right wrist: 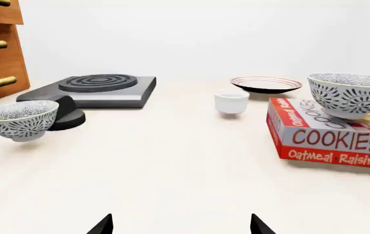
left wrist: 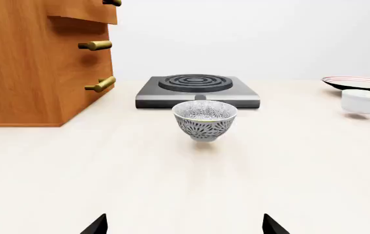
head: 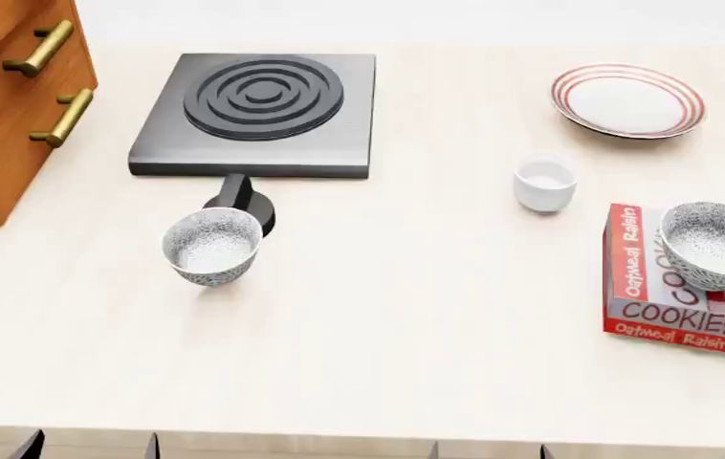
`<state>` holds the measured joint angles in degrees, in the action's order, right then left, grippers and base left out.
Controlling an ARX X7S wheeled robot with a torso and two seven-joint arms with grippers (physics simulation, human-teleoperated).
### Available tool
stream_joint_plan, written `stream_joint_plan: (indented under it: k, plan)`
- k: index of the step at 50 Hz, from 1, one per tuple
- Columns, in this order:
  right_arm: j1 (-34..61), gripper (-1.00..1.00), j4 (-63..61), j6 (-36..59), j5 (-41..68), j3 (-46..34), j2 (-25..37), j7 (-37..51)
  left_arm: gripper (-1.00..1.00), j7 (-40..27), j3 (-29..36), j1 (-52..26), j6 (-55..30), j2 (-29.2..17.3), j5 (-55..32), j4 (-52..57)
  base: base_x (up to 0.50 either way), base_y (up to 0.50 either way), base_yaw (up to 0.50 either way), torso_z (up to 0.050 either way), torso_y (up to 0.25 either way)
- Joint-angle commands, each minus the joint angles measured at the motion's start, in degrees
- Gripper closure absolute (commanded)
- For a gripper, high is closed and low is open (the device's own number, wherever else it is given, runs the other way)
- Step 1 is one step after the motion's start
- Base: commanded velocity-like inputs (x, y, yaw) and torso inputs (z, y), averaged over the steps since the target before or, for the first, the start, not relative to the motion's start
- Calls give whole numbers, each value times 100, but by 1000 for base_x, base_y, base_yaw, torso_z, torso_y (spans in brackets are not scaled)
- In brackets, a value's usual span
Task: Pick the akita bowl on the cookies box and place it on the plate.
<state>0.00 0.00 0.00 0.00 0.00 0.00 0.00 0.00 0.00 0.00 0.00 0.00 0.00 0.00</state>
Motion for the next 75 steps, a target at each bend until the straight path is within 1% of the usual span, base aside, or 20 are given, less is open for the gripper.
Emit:
stream_joint_plan:
  k: [1, 7, 9, 12, 15, 16, 17, 20, 23, 28, 31, 32, 36, 41, 44, 47, 57, 61, 68, 75]
  plan:
    - [8, -100, 46, -18, 19, -162, 93, 114, -100, -139, 53, -3, 14, -77, -153, -40, 0, 0, 0, 0, 0]
    - [-12, -100, 0, 8, 251, -199, 187, 323, -100, -256, 187, 8, 40, -205, -302, -57, 0, 0, 0, 0, 0]
    - [-22, -100, 14, -39, 74, -394, 269, 303, -100, -280, 230, 8, 31, -234, -322, -61, 0, 0, 0, 0, 0]
    - [-2, -100, 12, 23, 337, -284, 262, 344, -100, -324, 297, 5, 27, -275, -316, -74, 0, 0, 0, 0, 0]
    - [-5, -100, 7, 27, 327, -347, 299, 388, -100, -328, 374, 9, 29, -320, -317, -70, 0, 0, 0, 0, 0]
    - [-4, -100, 13, 20, 342, -354, 309, 399, -100, -364, 367, -4, 3, -324, -326, -71, 0, 0, 0, 0, 0]
    - [-2, -100, -3, 39, 371, -352, 318, 410, -100, -599, 385, -42, -53, -327, -77, -112, 0, 0, 0, 0, 0]
    - [25, -100, -14, 85, 485, -326, 337, 436, -100, -542, 357, -55, -154, -341, -293, -9, 0, 0, 0, 0, 0]
    - [52, -100, -69, 148, 527, -315, 355, 508, -100, -609, 360, -119, -339, -375, -313, 117, 0, 0, 0, 0, 0]
    - [39, -100, -461, 300, 747, -229, 408, 570, -100, -671, 314, -135, -754, -483, -414, 955, 52, 0, 0, 0, 0]
    - [-36, -100, -1338, 688, 1013, -101, 478, 651, -100, -691, 245, -122, -1175, -551, -564, 1586, 411, 0, 0, 0, 0]
    - [-90, -100, -1775, 884, 1179, -53, 542, 631, -100, -697, 200, -97, -1314, -594, -636, 1949, 500, 0, 0, 0, 0]
    - [-125, -100, -2501, 1278, 1280, 68, 631, 861, -100, -741, 122, -103, -1810, -690, -828, 2708, 500, 0, 0, 0, 0]
    - [-121, -100, -3314, 1816, 1592, 238, 790, 1000, -100, -792, 9, -147, -2224, -748, -1080, 3250, 500, 0, 0, 0, 0]
    - [-179, -100, -3727, 1915, 1653, 316, 861, 1081, -100, -791, -71, -129, -2400, -799, -1255, 3586, 500, 0, 0, 0, 0]
    - [-259, -100, -3804, 1807, 1699, 358, 885, 1061, -100, -815, -157, -131, -2467, -831, -1367, 3779, 500, 0, 0, 0, 0]
    - [-324, -100, -3873, 1614, 1702, 400, 945, 1099, -100, -891, -218, -138, -2398, -869, -1437, 3781, 500, 0, 0, 0, 0]
    - [-327, -100, -3868, 1562, 1723, 412, 968, 1103, -100, -945, -191, -156, -2238, -865, -1337, 3634, 500, 0, 0, 0, 0]
    - [-298, -100, -3894, 1685, 1953, 486, 1023, 1113, -100, -1026, -226, -168, -2267, -868, -1400, 3623, 500, 0, 0, 0, 0]
    - [-344, -100, -3861, 1523, 1834, 431, 1041, 1136, -100, -1049, -192, -116, -2183, -883, -1417, 3590, 500, 0, 0, 0, 0]
